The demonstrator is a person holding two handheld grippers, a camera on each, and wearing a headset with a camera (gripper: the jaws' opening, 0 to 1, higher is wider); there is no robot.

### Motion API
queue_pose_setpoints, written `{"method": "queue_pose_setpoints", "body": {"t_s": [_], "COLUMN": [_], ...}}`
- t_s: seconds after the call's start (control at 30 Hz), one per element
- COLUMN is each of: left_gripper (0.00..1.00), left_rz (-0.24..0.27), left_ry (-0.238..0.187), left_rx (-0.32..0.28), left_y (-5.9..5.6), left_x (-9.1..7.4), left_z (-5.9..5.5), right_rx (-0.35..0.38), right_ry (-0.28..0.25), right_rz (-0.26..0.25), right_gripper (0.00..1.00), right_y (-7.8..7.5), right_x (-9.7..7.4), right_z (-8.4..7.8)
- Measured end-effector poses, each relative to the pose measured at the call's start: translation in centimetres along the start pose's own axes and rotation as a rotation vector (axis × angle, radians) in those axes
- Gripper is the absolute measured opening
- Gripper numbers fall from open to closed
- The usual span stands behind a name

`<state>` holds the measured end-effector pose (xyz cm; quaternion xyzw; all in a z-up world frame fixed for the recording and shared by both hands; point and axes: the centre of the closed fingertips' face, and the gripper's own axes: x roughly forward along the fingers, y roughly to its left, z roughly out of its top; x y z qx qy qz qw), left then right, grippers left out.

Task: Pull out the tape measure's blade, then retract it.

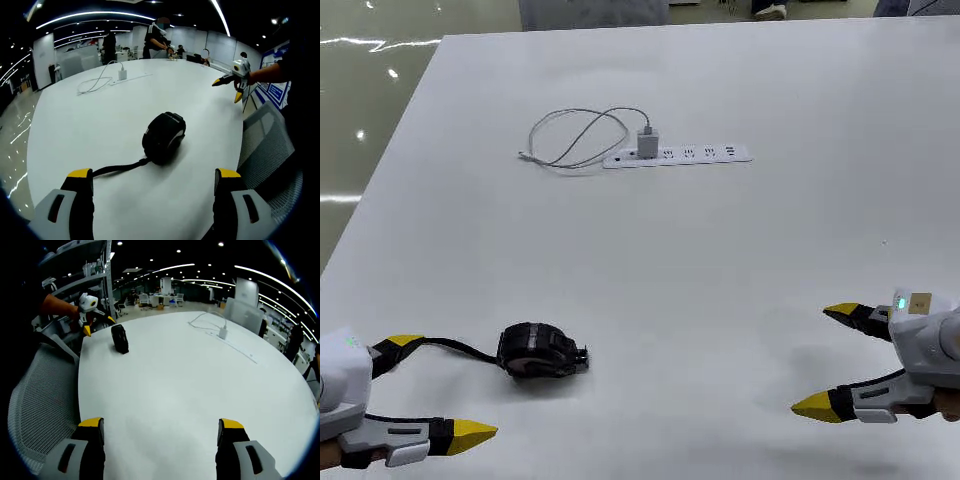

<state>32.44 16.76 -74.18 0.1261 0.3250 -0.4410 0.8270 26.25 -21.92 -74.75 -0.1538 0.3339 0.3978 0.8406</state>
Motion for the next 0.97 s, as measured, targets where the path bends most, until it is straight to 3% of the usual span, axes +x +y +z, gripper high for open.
{"method": "queue_pose_setpoints", "body": {"t_s": [0.07,0.2,0.47,0.97], "left_gripper": [0.99,0.99,0.99,0.99], "left_rz": [0.009,0.012,0.029,0.022], "left_ry": [-0.003,-0.006,-0.017,-0.026], "left_rx": [0.008,0.005,0.003,0.004], "left_y": [0.2,0.2,0.6,0.5], "left_x": [-0.1,-0.1,-0.2,-0.1], "left_z": [-0.1,-0.4,0.0,0.4], "right_rx": [0.002,0.011,0.039,0.039], "right_ry": [0.001,-0.004,-0.011,-0.011], "right_rz": [0.012,0.01,-0.034,-0.052], "right_gripper": [0.99,0.99,0.99,0.99], "right_y": [0.2,0.5,-0.7,-0.9], "right_x": [0.0,-0.6,-1.7,-2.2], "right_z": [-0.4,-0.7,-1.7,-1.9]}}
